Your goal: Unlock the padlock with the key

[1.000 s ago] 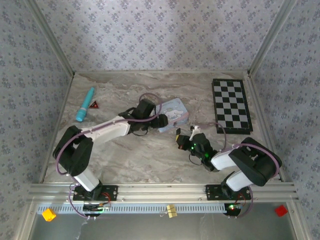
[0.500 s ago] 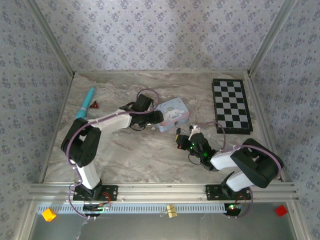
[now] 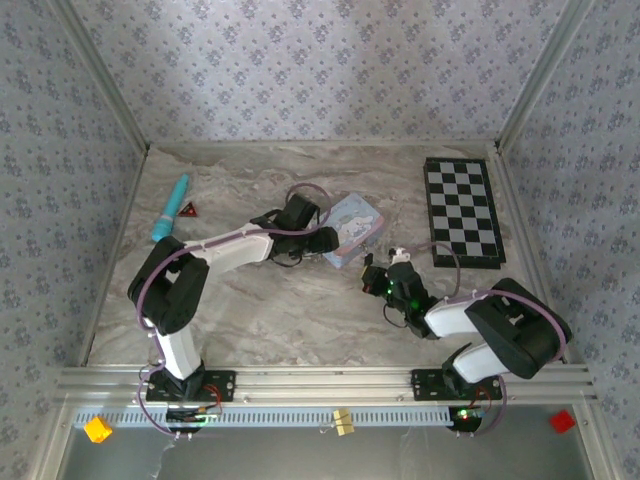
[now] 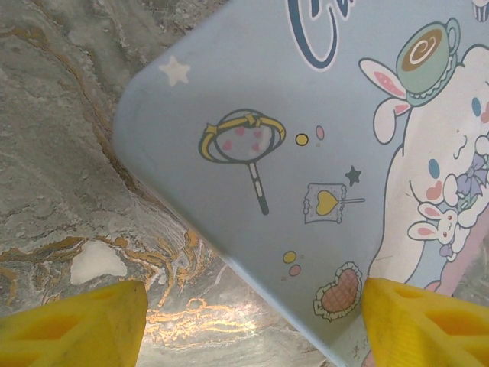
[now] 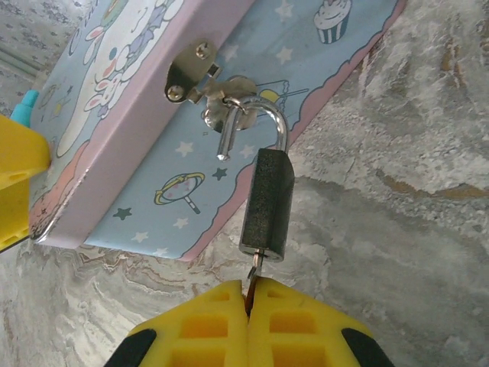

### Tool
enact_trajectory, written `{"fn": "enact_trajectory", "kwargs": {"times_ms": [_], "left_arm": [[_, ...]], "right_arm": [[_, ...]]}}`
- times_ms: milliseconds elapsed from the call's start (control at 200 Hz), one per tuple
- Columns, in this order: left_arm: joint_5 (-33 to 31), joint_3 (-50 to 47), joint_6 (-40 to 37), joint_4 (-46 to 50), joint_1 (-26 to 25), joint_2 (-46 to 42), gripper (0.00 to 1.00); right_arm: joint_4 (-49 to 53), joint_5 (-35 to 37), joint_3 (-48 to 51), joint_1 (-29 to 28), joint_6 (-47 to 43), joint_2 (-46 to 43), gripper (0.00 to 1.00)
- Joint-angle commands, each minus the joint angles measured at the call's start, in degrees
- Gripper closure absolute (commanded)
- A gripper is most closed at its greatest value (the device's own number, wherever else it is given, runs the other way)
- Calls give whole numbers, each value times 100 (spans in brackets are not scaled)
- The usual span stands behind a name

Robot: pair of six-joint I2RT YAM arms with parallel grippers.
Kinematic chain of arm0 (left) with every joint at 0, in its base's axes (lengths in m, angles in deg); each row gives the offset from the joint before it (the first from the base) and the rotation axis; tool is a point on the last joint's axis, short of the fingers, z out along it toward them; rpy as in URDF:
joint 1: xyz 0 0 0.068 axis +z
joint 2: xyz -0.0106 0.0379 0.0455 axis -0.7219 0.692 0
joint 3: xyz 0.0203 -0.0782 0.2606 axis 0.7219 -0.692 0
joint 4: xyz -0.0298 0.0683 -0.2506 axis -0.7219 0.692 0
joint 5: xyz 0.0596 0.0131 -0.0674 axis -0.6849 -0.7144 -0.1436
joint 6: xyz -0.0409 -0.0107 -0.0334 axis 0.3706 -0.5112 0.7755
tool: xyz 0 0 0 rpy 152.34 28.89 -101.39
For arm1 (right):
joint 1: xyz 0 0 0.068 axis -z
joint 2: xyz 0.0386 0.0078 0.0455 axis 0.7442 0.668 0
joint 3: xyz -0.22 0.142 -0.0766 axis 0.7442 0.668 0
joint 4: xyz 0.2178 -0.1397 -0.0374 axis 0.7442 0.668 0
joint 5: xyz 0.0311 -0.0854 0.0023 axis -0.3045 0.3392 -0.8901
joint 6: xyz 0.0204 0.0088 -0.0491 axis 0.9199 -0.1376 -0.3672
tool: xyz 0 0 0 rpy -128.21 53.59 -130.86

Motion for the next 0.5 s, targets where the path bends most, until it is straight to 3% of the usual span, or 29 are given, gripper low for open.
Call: {"fn": "enact_trajectory", "kwargs": {"times_ms": [0,305,495], "left_arm": [[-184,-222,93,164,29,-27,27],[-189,-342,186,26,106,-68,27],[-198,-370,186,27,118,-68,27]], "right_arm": [[15,-109,92,146,-43,-91,100],[-221,-803,302,610,188,183,100],[-386,-1026,377,714,82,276,78]]}}
